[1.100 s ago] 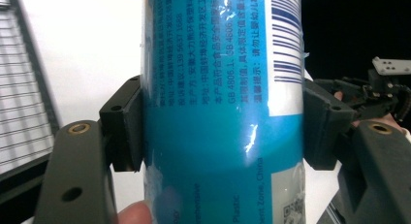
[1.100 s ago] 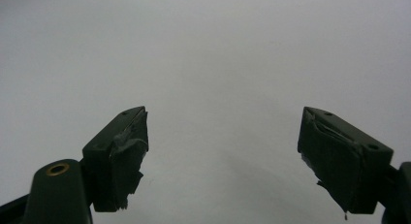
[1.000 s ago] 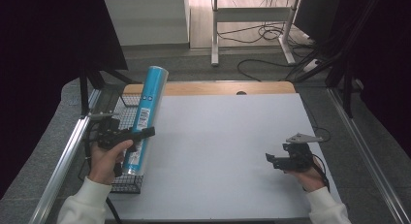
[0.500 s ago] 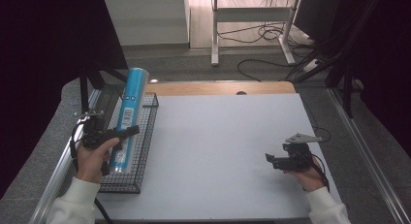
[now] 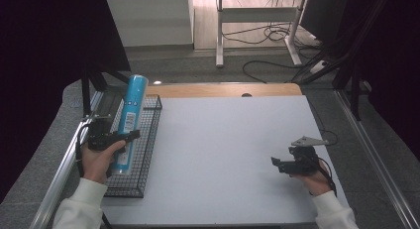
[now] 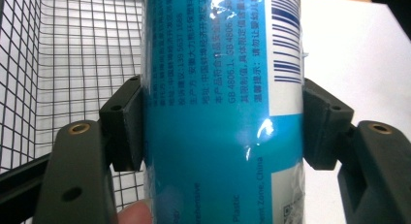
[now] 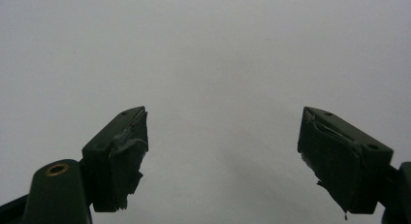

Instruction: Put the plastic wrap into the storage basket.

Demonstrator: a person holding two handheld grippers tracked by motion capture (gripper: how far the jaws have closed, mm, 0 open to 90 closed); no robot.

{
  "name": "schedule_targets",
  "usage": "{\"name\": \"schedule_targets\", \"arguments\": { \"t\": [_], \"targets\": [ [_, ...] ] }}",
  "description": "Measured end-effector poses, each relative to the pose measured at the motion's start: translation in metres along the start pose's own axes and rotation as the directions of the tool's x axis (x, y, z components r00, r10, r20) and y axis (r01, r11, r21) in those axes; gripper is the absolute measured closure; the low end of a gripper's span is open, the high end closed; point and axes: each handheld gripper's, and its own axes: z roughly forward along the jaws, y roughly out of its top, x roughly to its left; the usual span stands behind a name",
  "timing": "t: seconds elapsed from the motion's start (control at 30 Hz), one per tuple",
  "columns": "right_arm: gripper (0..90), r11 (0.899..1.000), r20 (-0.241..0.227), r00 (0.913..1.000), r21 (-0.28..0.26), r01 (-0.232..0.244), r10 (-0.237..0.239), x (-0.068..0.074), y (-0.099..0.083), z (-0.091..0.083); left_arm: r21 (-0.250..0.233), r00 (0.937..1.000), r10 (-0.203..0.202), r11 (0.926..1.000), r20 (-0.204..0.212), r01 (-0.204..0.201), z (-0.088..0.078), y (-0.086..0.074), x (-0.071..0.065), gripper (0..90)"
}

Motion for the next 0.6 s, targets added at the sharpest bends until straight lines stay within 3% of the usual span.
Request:
{"name": "schedule_targets", "arguments": {
  "t": [0.33,0.43,0.6],
  "targets": [
    [18.6,1.0,0.006,1.0,-0.003,-0.006,0.006,-0.002,0.0,-0.001,0.07,0.9943,0.018,0.9975,-0.105,-0.011,0.017,-0.004,0.009,32.2],
    [18.6,1.0,0.007,1.0,-0.001,-0.004,0.004,-0.001,0.0,0.0,0.099,0.9932,0.016,0.995,-0.116,-0.005,0.022,-0.006,0.012,32.1],
    [18.6,1.0,0.005,1.0,0.0,0.004,-0.004,0.0,0.0,0.001,0.153,0.9862,0.011,0.9882,-0.165,0.014,0.037,-0.009,0.019,32.1]
  ]
}}
